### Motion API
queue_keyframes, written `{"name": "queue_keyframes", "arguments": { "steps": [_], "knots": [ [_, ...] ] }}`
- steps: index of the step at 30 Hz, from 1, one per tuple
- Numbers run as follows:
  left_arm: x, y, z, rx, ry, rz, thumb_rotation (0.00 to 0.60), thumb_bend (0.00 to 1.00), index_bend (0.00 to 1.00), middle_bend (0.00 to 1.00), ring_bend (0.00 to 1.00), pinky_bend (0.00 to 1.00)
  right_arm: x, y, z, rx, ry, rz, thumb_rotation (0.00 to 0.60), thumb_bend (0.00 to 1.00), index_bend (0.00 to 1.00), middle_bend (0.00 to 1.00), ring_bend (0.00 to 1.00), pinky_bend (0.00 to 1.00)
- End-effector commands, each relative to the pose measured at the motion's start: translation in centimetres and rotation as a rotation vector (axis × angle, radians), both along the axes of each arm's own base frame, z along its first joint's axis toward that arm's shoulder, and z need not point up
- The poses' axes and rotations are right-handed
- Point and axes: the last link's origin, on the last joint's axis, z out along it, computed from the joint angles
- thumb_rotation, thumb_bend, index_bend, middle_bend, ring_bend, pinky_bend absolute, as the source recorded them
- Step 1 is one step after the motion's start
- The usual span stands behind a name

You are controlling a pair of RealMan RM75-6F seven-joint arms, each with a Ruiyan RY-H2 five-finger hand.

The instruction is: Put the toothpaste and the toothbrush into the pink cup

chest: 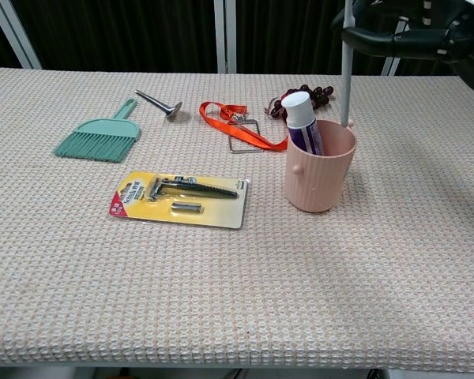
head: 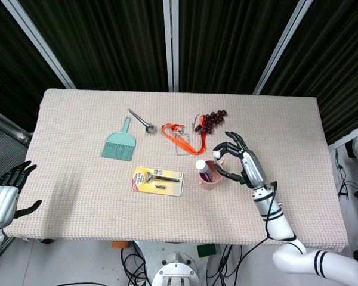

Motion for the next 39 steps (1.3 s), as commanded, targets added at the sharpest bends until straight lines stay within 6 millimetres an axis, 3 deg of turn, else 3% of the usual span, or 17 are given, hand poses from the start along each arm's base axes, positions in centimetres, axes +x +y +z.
{"name": "queue_keyframes", "arguments": {
  "steps": [1, 5, 7, 9, 13, 15, 20, 22, 27, 30, 33, 39],
  "knots": [
    [-0.2, 0.0, 0.0, -0.003, -0.002, 0.007, 0.593, 0.14, 0.13, 0.08, 0.11, 0.22, 0.1, -0.3, -1.4, 0.015, 0.03, -0.007, 0.6, 0.78, 0.72, 0.39, 0.05, 0.0],
    [-0.3, 0.1, -0.1, -0.005, -0.004, 0.01, 0.596, 0.14, 0.13, 0.08, 0.11, 0.22, -0.6, -0.3, -2.5, 0.022, 0.032, -0.022, 0.6, 0.77, 0.72, 0.39, 0.05, 0.0],
    [-0.3, 0.1, 0.0, -0.003, -0.003, 0.007, 0.595, 0.14, 0.13, 0.08, 0.11, 0.22, -0.9, -0.2, -2.8, 0.033, 0.03, -0.024, 0.6, 0.72, 0.68, 0.36, 0.03, 0.0],
    [-0.3, 0.1, 0.1, -0.001, -0.002, 0.005, 0.595, 0.14, 0.13, 0.08, 0.11, 0.22, -1.4, -0.1, -3.0, 0.043, 0.043, -0.022, 0.6, 0.6, 0.54, 0.29, 0.01, 0.0],
    [-0.1, 0.1, 0.0, -0.002, -0.001, 0.001, 0.595, 0.14, 0.13, 0.08, 0.11, 0.22, -2.2, 0.1, -2.7, 0.054, 0.044, -0.031, 0.6, 0.3, 0.09, 0.09, 0.0, 0.0],
    [0.0, 0.1, 0.0, -0.003, 0.0, -0.004, 0.595, 0.14, 0.13, 0.08, 0.11, 0.22, -2.6, 0.2, -2.1, 0.047, 0.02, -0.038, 0.6, 0.24, 0.01, 0.04, 0.0, 0.0],
    [0.4, 0.2, -0.1, -0.001, 0.001, -0.014, 0.596, 0.14, 0.13, 0.08, 0.11, 0.22, -5.5, 1.7, 1.0, -0.055, 0.034, -0.059, 0.6, 0.28, 0.0, 0.0, 0.0, 0.0],
    [0.5, 0.2, -0.1, -0.001, 0.004, -0.016, 0.596, 0.14, 0.13, 0.08, 0.11, 0.22, -7.7, 2.8, 2.6, -0.118, 0.157, -0.062, 0.6, 0.29, 0.0, 0.0, 0.0, 0.0],
    [0.9, 0.3, -0.1, 0.002, 0.004, -0.025, 0.594, 0.14, 0.13, 0.08, 0.11, 0.22, -14.7, 7.3, 6.6, -0.266, 0.654, -0.151, 0.6, 0.31, 0.0, 0.0, 0.0, 0.0],
    [1.2, 0.2, -0.3, 0.004, 0.004, -0.034, 0.595, 0.14, 0.13, 0.08, 0.11, 0.22, -17.4, 10.1, 7.9, -0.271, 0.8, -0.235, 0.6, 0.31, 0.0, 0.0, 0.0, 0.0],
    [1.4, 0.2, -0.4, 0.003, 0.007, -0.04, 0.594, 0.14, 0.13, 0.08, 0.11, 0.22, -18.7, 11.8, 8.6, -0.265, 0.865, -0.292, 0.6, 0.31, 0.0, 0.0, 0.0, 0.0],
    [1.6, 0.1, -0.3, 0.0, 0.015, -0.039, 0.59, 0.15, 0.13, 0.08, 0.11, 0.22, -18.6, 12.1, 9.0, -0.255, 0.882, -0.284, 0.6, 0.31, 0.0, 0.0, 0.0, 0.0]
  ]
}}
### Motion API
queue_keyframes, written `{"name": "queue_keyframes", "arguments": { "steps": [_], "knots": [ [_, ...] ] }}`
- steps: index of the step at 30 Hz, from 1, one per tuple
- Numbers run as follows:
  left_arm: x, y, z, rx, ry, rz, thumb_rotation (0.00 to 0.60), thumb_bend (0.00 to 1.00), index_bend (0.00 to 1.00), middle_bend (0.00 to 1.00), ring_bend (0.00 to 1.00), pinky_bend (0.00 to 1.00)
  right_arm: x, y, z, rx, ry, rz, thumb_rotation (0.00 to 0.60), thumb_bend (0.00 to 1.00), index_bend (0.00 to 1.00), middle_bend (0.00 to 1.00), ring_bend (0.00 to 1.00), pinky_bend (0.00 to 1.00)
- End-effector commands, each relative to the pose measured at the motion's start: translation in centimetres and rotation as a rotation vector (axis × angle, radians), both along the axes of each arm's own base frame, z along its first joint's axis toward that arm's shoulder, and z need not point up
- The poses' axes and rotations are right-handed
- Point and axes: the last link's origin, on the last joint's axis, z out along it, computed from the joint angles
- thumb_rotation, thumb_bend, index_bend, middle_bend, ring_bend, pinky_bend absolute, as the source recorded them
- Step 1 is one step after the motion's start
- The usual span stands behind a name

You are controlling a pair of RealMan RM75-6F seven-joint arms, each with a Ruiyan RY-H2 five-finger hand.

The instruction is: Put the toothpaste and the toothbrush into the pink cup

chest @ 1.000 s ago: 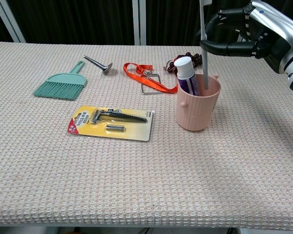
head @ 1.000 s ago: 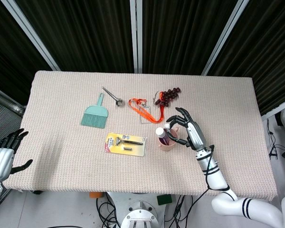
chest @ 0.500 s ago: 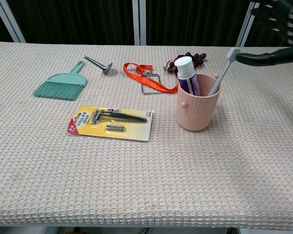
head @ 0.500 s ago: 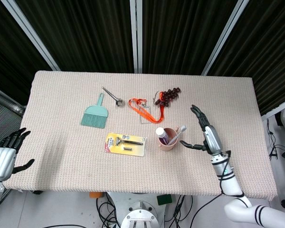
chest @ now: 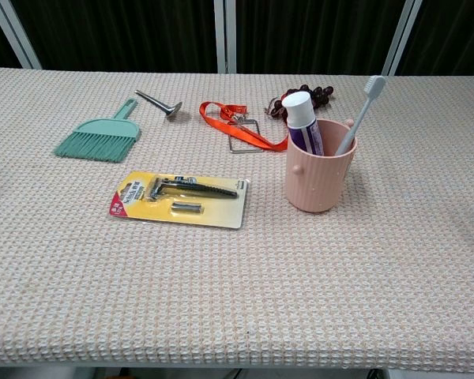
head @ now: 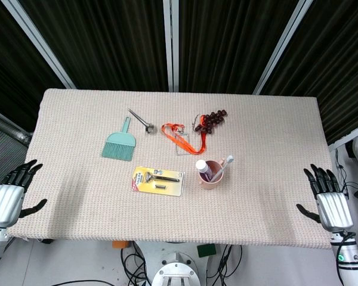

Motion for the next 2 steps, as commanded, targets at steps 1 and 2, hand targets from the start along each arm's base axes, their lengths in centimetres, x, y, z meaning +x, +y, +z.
{"name": "queue_keyframes", "arguments": {
  "steps": [1, 2],
  "knots": [
    [-0.05, -0.07, 0.03, -0.002, 0.003, 0.006, 0.592, 0.14, 0.13, 0.08, 0.11, 0.22, 0.34, -0.03, 0.0, 0.012, -0.013, 0.008, 0.6, 0.31, 0.0, 0.0, 0.0, 0.0],
    [-0.11, -0.11, 0.02, -0.003, 0.004, 0.01, 0.59, 0.14, 0.13, 0.08, 0.11, 0.22, 0.44, -0.12, -0.07, 0.018, -0.02, 0.006, 0.6, 0.31, 0.0, 0.0, 0.0, 0.0]
  ]
}}
